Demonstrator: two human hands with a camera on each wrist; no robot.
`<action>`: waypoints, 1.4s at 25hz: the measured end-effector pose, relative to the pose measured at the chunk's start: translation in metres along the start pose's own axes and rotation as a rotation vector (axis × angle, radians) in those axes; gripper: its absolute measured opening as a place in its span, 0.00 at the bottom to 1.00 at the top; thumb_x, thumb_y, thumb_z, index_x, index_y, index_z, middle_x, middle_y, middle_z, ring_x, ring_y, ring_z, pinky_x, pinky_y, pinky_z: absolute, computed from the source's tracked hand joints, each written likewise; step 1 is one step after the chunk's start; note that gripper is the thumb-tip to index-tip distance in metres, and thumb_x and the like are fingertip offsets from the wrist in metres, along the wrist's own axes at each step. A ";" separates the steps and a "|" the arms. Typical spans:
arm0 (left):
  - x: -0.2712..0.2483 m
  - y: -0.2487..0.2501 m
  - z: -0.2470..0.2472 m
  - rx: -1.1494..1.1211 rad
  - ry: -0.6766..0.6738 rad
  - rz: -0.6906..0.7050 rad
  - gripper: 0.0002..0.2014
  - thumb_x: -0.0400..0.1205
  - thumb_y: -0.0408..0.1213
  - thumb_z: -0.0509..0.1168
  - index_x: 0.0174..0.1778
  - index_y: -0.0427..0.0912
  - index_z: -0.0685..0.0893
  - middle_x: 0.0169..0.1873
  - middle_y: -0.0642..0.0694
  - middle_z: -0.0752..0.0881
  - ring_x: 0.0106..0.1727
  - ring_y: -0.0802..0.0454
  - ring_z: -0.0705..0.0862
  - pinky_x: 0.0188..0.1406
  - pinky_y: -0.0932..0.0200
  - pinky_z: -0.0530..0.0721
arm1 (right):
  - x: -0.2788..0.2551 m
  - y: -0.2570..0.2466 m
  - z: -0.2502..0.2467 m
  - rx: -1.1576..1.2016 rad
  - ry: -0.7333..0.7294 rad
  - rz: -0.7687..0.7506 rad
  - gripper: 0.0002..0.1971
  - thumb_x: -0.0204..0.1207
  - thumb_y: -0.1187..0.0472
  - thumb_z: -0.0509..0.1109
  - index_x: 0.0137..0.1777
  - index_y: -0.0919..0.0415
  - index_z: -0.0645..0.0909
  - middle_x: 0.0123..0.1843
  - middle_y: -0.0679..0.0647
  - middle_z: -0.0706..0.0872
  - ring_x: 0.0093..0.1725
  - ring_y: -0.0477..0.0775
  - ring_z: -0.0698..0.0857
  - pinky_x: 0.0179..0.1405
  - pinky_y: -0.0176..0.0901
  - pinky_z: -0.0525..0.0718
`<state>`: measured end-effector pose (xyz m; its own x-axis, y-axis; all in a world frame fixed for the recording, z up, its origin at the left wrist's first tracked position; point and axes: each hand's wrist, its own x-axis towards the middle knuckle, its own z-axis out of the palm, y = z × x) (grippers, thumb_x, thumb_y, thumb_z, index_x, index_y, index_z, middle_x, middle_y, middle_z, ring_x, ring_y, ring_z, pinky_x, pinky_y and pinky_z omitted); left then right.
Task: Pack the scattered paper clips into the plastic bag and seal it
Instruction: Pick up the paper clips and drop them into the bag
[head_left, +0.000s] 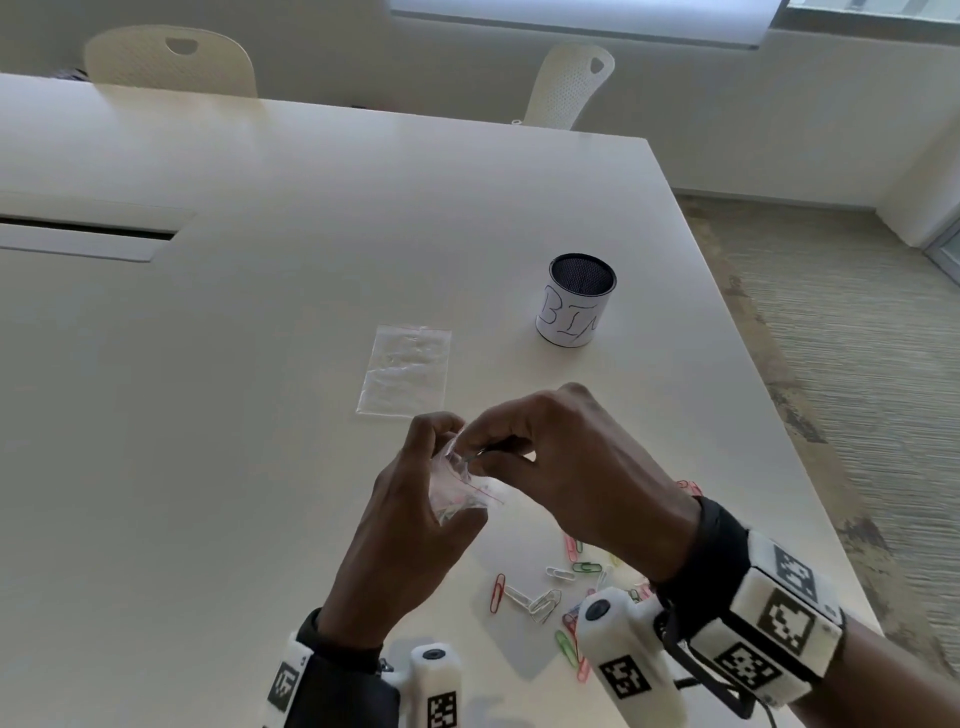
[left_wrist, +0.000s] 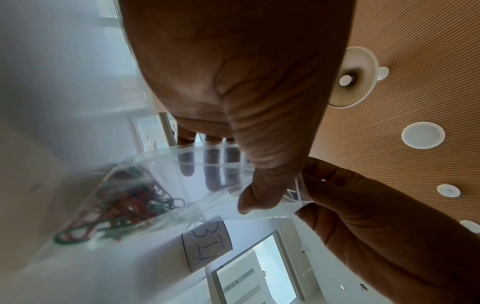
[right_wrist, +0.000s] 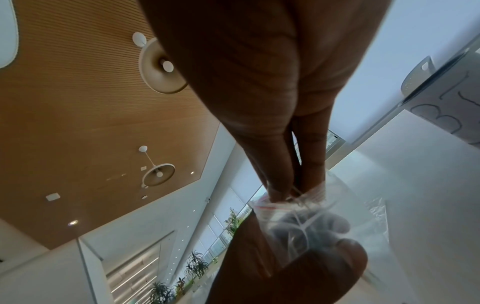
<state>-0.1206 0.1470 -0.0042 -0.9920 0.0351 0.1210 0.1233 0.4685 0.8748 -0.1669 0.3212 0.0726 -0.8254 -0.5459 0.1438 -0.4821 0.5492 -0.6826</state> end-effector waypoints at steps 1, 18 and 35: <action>0.000 0.000 0.000 0.002 0.002 0.002 0.31 0.74 0.28 0.74 0.63 0.63 0.71 0.50 0.57 0.88 0.47 0.57 0.87 0.37 0.71 0.82 | 0.001 0.001 -0.001 0.000 0.007 -0.005 0.06 0.79 0.63 0.81 0.53 0.54 0.95 0.47 0.46 0.97 0.45 0.38 0.94 0.48 0.40 0.91; 0.001 -0.008 0.002 -0.012 0.010 0.072 0.30 0.75 0.27 0.78 0.67 0.54 0.74 0.54 0.61 0.85 0.60 0.55 0.84 0.48 0.75 0.82 | -0.025 0.098 -0.005 -0.294 -0.226 0.112 0.14 0.88 0.61 0.69 0.70 0.51 0.88 0.70 0.45 0.88 0.63 0.39 0.86 0.66 0.32 0.85; 0.001 -0.008 0.006 -0.019 0.006 0.058 0.31 0.75 0.26 0.78 0.67 0.54 0.73 0.54 0.60 0.86 0.59 0.57 0.84 0.47 0.79 0.80 | -0.062 0.091 0.004 -0.436 -0.319 0.178 0.32 0.79 0.35 0.71 0.81 0.41 0.73 0.78 0.43 0.75 0.69 0.43 0.79 0.62 0.33 0.80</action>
<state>-0.1226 0.1484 -0.0137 -0.9830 0.0563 0.1747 0.1812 0.4491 0.8749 -0.1578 0.4021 -0.0014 -0.8082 -0.5477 -0.2163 -0.4758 0.8238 -0.3081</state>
